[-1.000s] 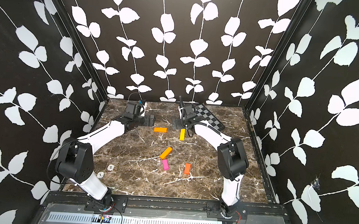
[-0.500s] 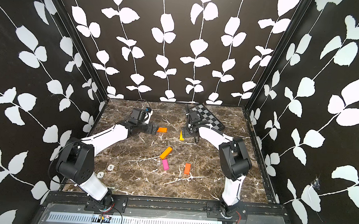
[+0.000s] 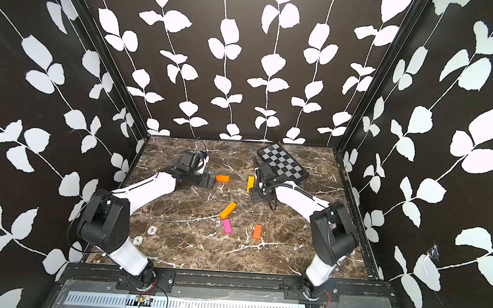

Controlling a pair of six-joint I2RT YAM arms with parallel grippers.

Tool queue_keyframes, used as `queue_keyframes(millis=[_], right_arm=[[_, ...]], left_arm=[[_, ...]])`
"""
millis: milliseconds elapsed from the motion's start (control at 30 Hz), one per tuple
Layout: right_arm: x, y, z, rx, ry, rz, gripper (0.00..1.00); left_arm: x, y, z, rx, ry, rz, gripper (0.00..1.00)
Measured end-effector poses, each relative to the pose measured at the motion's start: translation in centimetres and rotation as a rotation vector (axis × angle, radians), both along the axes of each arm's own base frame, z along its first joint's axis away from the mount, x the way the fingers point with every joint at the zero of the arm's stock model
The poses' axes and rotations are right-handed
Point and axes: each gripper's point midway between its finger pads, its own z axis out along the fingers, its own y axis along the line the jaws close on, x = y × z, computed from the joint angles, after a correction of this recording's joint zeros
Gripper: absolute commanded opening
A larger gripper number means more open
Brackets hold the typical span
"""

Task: Assemble the number 7 with building blocks
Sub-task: Pick up the building block from the center of the board.

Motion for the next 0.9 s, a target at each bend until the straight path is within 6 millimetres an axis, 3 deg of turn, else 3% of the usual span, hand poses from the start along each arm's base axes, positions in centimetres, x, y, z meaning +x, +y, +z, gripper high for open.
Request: queue_keyframes(millis=[133,267,633,900], right_arm=[[-2.9,0.8,1.3,0.004,-0.011,0.036,0.73],[-5.3,0.3,1.7,0.011,0.016,0.001,0.74],[-10.1,-2.0,-1.6,-0.054,0.17,-0.141,0.74],[-12.4,-1.2,-2.7,-0.036,0.221,-0.17,0.72]], left_arm=[[-0.2,0.7,-0.3,0.028,0.013,0.026,0.99],[-0.3,1.3,-0.5,0.054,0.017,0.048,0.99],[-0.4,2.4,0.2,0.093,-0.003,0.085,0.99],[-0.4,2.4,0.3,0.089,-0.004,0.091,0.99]])
